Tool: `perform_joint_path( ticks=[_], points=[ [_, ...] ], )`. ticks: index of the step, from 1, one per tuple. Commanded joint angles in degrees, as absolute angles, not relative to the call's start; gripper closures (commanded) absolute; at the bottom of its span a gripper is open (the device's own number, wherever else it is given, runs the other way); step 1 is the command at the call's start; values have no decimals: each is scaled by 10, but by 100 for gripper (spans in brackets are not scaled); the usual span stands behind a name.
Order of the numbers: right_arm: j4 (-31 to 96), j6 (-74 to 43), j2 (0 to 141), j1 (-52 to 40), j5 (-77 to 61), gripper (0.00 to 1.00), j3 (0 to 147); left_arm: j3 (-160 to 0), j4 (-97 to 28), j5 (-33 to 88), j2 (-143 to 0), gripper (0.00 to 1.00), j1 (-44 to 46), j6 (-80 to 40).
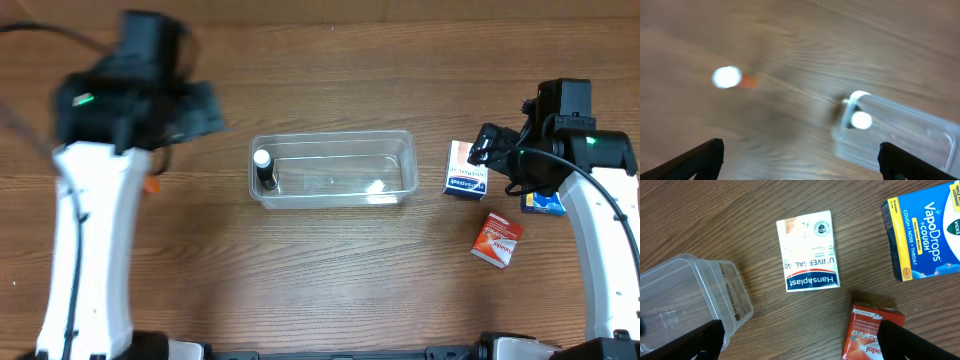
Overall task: Pack container
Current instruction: 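Move the left gripper to the orange pill bottle and grasp it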
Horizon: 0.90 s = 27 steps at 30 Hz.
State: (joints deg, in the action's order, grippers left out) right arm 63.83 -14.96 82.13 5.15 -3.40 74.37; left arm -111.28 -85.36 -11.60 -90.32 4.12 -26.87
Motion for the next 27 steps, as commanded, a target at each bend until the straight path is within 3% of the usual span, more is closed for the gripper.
perform_joint_path(
  ticks=[1,8,19,22,25,27],
  points=[
    [635,-148,819,52,-26,0,761,-1109,-865,-118,-911,0,-48,-270],
    [635,-148,819,52,-26,0,761,-981,-775,-59,-941,0,-162,-235],
    [635,-148,819,52,-26,0,761,-919,-693,-40,-1093,2,-176,-218],
    [635,-148,819,52,-26,0,761,-919,-674,-41,-1109,12,-176,-218],
    [635,-148,819,52,-26,0,761,-919,-656,-40,-1109,39,-176,-209],
    [635,-148,819,52,-27,0,761,-919,-657,-40,-1109,47,-176,-209]
  ],
)
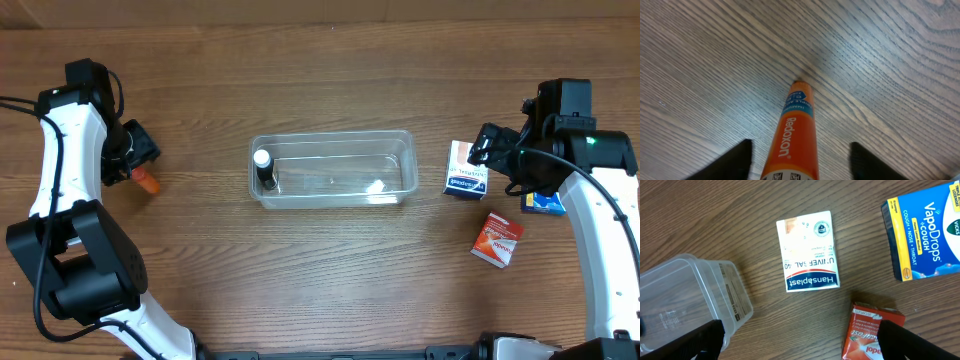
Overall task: Pack container
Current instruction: 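Move the left gripper to the orange pill bottle and grasp it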
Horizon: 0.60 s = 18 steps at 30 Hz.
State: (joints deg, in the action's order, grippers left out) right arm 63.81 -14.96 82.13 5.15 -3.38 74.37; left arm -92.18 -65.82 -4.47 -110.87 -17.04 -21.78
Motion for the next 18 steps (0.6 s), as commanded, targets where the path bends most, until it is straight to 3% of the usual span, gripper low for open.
perform_joint_path(
  ticks=[1,4,7,9,18],
  points=[
    [635,-148,819,52,-27,0,761,-919,-659,-40,-1109,52,-176,-209],
    [635,-148,819,52,-26,0,761,-919,-662,-40,-1109,62,-176,-209],
    [635,-148,819,52,-26,0,761,-919,-676,-40,-1109,88,-176,-209],
    [635,-148,819,52,-27,0,761,-919,-679,-40,-1109,94,-176,-210],
    [635,-148,819,52,-27,0,761,-922,-720,15,-998,96,-137,-210]
  ],
)
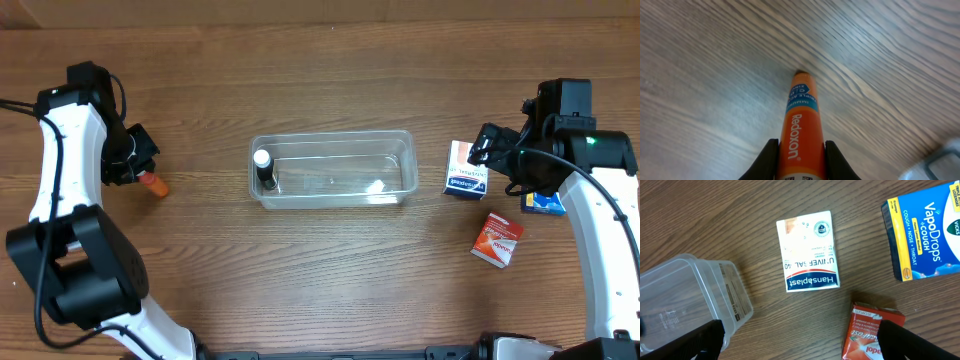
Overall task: Pack container
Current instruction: 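Move the left gripper to the orange pill bottle and grasp it, then place the orange pill bottle in the container beside the dark bottle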
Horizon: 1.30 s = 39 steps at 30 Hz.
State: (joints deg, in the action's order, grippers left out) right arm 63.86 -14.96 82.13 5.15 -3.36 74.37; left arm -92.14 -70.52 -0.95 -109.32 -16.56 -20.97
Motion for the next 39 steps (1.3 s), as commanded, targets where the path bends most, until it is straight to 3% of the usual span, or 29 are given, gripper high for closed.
perform_joint_path(
  ticks=[1,8,16,39],
  points=[
    [635,-148,819,52,-26,0,761,-921,-732,15,-965,96,-120,-209],
    [635,-148,819,52,-27,0,761,-921,-774,34,-810,96,42,-244],
    [634,-148,819,52,-27,0,761,-919,-775,17,-847,96,173,-279],
    [634,-148,819,52,-26,0,761,-919,-722,-6,-1095,95,195,-274]
  ],
)
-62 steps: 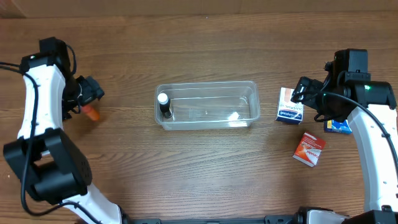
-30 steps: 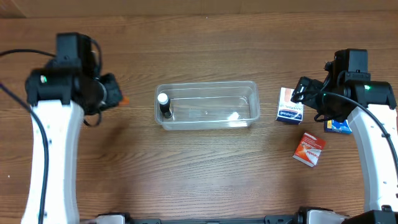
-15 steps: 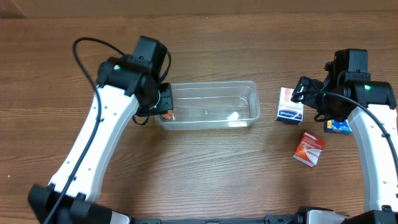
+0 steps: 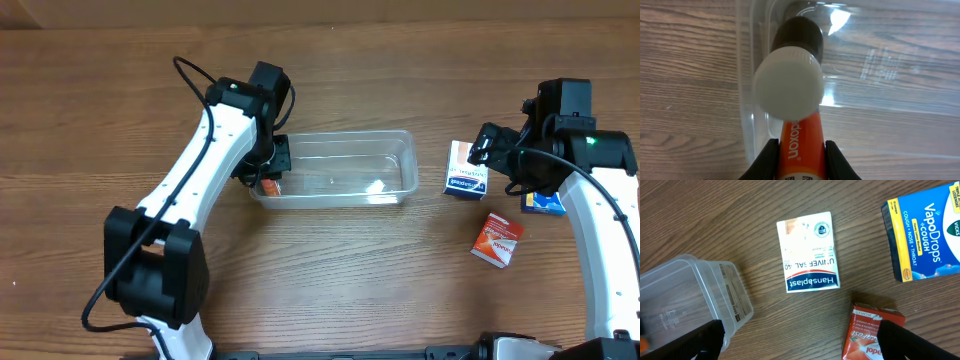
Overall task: Pack container
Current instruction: 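Place the orange pill bottle in the container beside the dark bottle, then reach the right gripper to the white Hansaplast box and grasp it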
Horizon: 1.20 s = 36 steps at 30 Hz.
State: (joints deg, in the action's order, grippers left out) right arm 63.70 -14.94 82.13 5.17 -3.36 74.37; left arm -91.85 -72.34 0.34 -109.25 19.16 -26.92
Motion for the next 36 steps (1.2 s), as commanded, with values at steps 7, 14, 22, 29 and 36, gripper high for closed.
perform_joint_path(
  ticks=[7,14,22,29,36],
  points=[
    [634,-148,819,52,-26,0,761,-919,-732,-6,-1095,41,195,-272],
    [634,-148,819,52,-27,0,761,-946,-738,-6,-1084,41,195,-244],
    [657,-148,813,50,-24,0,780,-1051,-749,-69,-959,9,176,-244],
    [704,-148,804,22,69,0,919,-1051,-761,-90,-848,0,79,-251],
    [696,-124,909,22,64,0,919,-1050,-766,-43,-840,0,-25,-257]
  ],
)
